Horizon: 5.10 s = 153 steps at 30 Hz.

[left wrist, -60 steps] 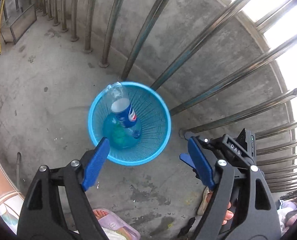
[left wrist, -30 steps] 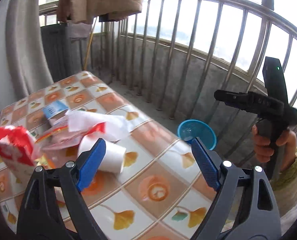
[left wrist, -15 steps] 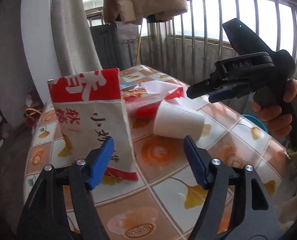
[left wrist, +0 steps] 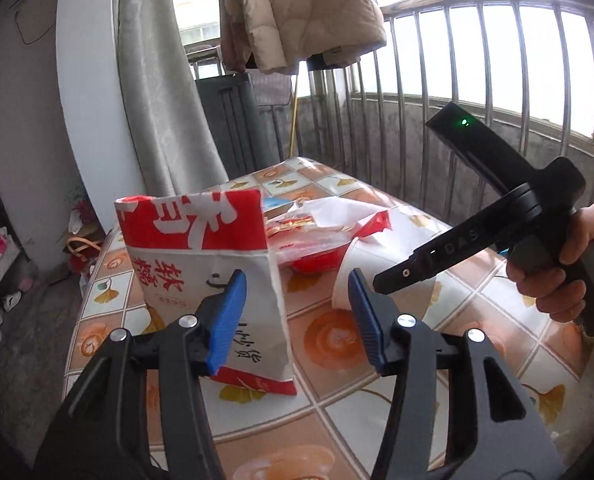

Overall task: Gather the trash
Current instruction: 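Grasp the white paper cup with the right gripper while the left grasps the tissue, then carry cup and tissue to the wastebasket and open both grippers, then move both tools back over the remaining wrappers on the table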

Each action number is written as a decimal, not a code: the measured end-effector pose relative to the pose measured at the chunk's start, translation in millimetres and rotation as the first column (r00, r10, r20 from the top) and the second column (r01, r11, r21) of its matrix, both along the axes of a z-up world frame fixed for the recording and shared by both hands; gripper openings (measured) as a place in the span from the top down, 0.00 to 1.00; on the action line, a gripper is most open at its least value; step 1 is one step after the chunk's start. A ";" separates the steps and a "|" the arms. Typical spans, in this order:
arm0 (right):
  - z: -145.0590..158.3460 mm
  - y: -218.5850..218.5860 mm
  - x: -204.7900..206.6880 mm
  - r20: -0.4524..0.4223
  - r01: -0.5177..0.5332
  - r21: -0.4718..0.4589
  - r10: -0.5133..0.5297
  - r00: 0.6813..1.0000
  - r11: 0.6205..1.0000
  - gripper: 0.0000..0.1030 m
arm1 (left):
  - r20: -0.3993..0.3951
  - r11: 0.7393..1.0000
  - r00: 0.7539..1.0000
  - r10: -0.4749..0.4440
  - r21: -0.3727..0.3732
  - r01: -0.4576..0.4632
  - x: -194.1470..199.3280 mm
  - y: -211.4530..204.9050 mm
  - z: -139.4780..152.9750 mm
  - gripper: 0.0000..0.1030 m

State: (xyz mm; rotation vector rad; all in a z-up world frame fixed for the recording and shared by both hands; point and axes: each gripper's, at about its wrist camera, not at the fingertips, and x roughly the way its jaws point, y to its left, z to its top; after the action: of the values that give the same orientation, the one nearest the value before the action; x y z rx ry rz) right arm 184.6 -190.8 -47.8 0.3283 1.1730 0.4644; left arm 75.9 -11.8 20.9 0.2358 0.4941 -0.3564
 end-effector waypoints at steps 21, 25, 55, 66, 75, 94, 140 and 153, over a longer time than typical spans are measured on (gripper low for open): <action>-5.7 -90.8 -86.6 -0.052 0.226 0.098 -0.221 0.974 0.969 0.42 | 0.060 0.965 0.996 -0.063 0.257 0.045 43.8 -97.7 -9.4 0.71; -9.1 -100.3 -87.9 -0.059 0.243 0.133 -0.237 0.970 0.961 0.42 | 0.085 0.923 0.995 -0.052 0.386 0.015 57.4 -119.8 -20.9 0.71; -20.5 -120.4 -91.8 -0.062 0.315 0.283 -0.310 0.949 0.906 0.43 | -0.025 0.999 0.999 -0.040 0.030 0.040 89.2 -91.8 23.2 1.00; 10.9 -145.7 -112.9 0.017 0.374 0.318 -0.399 0.917 0.871 0.43 | -0.190 0.899 0.951 -0.244 -0.411 0.149 89.5 -61.9 61.7 1.00; 38.5 -216.1 -150.5 0.083 0.528 0.361 -0.591 0.803 0.768 0.43 | -0.266 0.809 0.852 -0.452 -0.525 0.265 98.0 -133.7 63.8 1.00; -87.5 -402.6 -190.5 -0.180 0.908 0.315 -0.922 0.344 0.277 0.42 | -0.667 0.826 0.502 -0.550 -0.347 0.444 133.3 -455.3 -73.2 1.00; 49.5 -261.1 -136.6 0.473 0.803 -0.183 -0.666 0.577 0.567 0.06 | -0.283 0.881 0.835 -0.471 -0.199 0.429 40.0 -230.2 59.5 0.44; 90.1 -146.1 -94.1 0.419 0.491 0.007 -0.448 0.790 0.871 0.06 | -0.120 0.972 0.967 -0.227 -0.095 0.216 9.1 -69.8 54.1 0.44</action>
State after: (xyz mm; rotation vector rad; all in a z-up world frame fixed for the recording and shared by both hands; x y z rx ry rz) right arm 90.5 -336.9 42.4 0.3990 0.6627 0.0218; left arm 85.0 -81.7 75.0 0.1897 0.5824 -0.6122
